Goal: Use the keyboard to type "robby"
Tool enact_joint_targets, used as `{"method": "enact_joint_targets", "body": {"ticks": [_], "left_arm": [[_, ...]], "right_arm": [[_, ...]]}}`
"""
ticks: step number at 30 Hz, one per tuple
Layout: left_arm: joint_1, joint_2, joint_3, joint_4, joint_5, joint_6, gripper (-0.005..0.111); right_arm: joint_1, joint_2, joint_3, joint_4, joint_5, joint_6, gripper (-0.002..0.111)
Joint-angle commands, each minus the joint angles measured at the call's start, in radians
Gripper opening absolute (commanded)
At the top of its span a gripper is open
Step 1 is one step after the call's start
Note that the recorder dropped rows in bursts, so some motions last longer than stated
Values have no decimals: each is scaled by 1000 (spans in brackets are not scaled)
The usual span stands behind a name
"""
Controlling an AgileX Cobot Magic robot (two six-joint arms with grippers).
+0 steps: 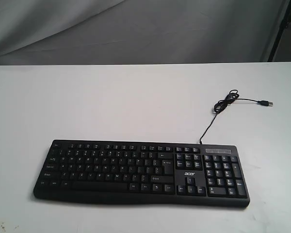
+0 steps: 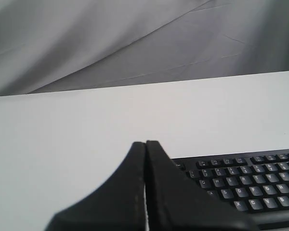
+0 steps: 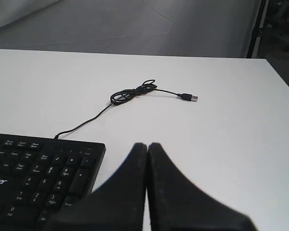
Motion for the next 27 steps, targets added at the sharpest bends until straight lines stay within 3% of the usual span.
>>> {"method": "enact_joint_targets", "body": {"ticks": [1, 9, 21, 27], "left_arm": [[-6, -3, 4, 5, -7, -3, 0], [-6, -3, 4, 5, -7, -3, 0], [-6, -3, 4, 5, -7, -3, 0], [-6, -3, 4, 5, -7, -3, 0]], "right_arm": [[-6, -5, 4, -11, -4, 4, 0], [-6, -5, -11, -11, 14, 4, 0], [-6, 99, -418, -11, 125, 4, 0], [-6, 272, -487, -11, 102, 4, 0]]}}
